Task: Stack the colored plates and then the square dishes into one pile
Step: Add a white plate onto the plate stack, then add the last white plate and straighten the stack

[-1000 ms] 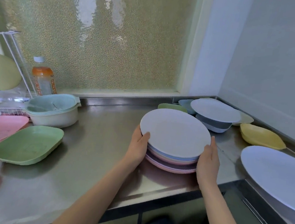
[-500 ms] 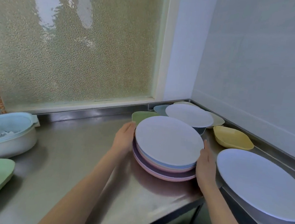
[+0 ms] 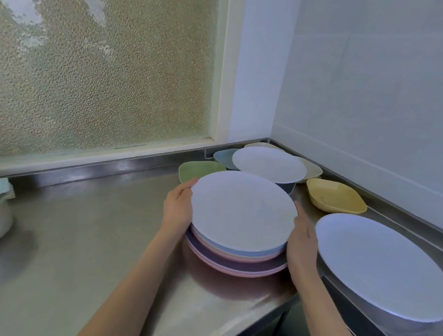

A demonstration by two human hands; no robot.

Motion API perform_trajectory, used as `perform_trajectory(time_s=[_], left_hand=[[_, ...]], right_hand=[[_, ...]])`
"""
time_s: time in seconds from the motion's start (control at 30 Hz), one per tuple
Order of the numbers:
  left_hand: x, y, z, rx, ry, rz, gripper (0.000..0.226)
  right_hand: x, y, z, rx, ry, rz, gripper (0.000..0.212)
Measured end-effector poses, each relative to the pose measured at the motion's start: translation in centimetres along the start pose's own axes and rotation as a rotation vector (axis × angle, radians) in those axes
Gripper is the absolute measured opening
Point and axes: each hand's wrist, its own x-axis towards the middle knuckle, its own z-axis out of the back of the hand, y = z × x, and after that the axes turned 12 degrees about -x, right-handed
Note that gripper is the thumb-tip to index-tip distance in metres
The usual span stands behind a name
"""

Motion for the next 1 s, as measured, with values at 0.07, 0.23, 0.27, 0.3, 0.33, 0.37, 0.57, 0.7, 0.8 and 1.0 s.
perform_trajectory(time_s=[0.07,0.23,0.27,0.3,0.33,0.37,0.57,0.7,0.8,1.0], left_hand=[[-0.1,0.1,0.0,-0.043,-0.005,0.001,0.04],[-0.3,0.3,0.2,-0.147,0.01,0.02,0.034],[-0.3,0.6,0.3,-0.162,0.023,0.019,0.033],[-0.3,0.8,0.3,-0.178,0.038,0.017,0.034],[-0.4,1.1,0.4,-0.192,0.046,0.012,0.035],[-0.4,1.3,0.4,-0.199,0.048,0.003,0.035],[-0.2,1.6,0.4,-0.228,0.039,-0.03,0.036],[-0.3,1.5,0.3,-0.233,0.03,-0.053,0.038],[-0.2,1.8,0.3,-0.226,0.031,-0.052,0.034],[0.0,2.0,0.4,-0.209,0.032,-0.07,0.034]], right_hand=[[0.1,-0.1,0.2,-0.021,0.012,0.003,0.04],[2.3,0.6,0.9,-0.071,0.017,0.083,0.031],[3.3,1.1,0.9,-0.048,0.0,0.087,0.031],[4.5,1.5,0.9,-0.036,-0.014,0.076,0.033],[5.8,1.9,1.0,-0.049,-0.018,0.07,0.037],[7.2,2.1,1.0,-0.099,-0.013,0.083,0.04],[13.7,0.6,0.1,-0.651,0.078,0.276,0.052],[16.2,-0.3,-0.4,-0.839,0.25,0.346,0.039],[16.6,-0.7,-0.8,-0.864,0.231,0.359,0.028],[16.1,-0.2,-1.5,-0.934,0.062,0.436,0.028]])
